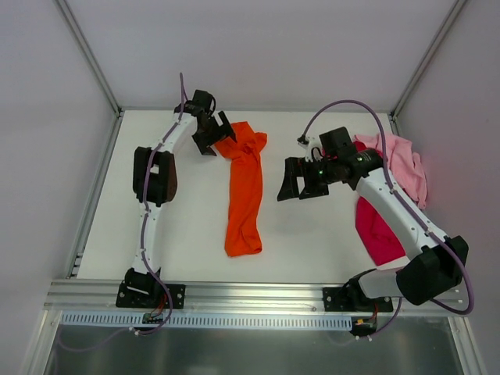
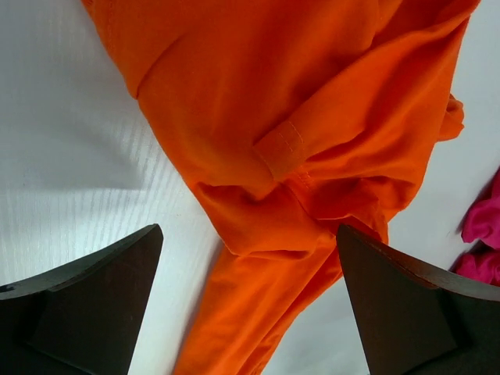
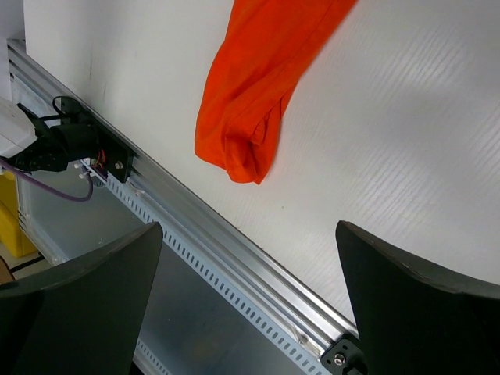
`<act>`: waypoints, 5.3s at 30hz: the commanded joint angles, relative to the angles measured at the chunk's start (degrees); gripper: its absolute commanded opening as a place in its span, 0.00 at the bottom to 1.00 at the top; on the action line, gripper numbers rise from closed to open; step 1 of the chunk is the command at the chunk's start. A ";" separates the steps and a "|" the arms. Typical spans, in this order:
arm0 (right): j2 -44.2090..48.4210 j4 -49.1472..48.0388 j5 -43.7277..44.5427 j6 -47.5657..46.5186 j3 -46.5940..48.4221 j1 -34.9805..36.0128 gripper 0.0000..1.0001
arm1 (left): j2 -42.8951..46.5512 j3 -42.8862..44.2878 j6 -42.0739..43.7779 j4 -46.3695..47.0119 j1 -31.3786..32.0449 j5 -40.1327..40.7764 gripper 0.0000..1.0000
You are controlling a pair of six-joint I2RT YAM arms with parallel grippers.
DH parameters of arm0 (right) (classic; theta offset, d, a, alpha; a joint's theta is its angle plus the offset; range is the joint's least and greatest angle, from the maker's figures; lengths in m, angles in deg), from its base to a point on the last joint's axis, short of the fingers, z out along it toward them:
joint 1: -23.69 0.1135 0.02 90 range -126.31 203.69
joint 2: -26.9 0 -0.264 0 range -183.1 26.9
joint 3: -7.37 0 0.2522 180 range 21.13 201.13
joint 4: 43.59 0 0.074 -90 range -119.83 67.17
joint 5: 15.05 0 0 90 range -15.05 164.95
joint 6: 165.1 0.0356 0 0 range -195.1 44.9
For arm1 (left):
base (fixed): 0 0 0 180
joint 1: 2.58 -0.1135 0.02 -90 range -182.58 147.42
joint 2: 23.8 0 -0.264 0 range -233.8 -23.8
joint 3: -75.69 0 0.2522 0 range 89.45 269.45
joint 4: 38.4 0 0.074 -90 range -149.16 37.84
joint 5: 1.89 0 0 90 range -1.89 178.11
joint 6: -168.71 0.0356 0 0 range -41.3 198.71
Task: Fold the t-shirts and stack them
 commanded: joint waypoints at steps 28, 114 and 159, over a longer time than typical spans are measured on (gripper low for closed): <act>2.68 4.98 2.72 -3.02 1.11 1.62 1.00 | -10.54 5.46 -11.25 28.45 -2.31 -26.04 0.99; -23.87 9.91 23.02 7.00 40.57 -6.56 1.00 | 61.70 -80.58 -5.72 9.13 33.55 22.11 0.98; -24.13 9.38 20.03 7.35 39.52 -6.29 1.00 | 59.49 -62.98 0.90 -3.11 55.17 40.49 0.97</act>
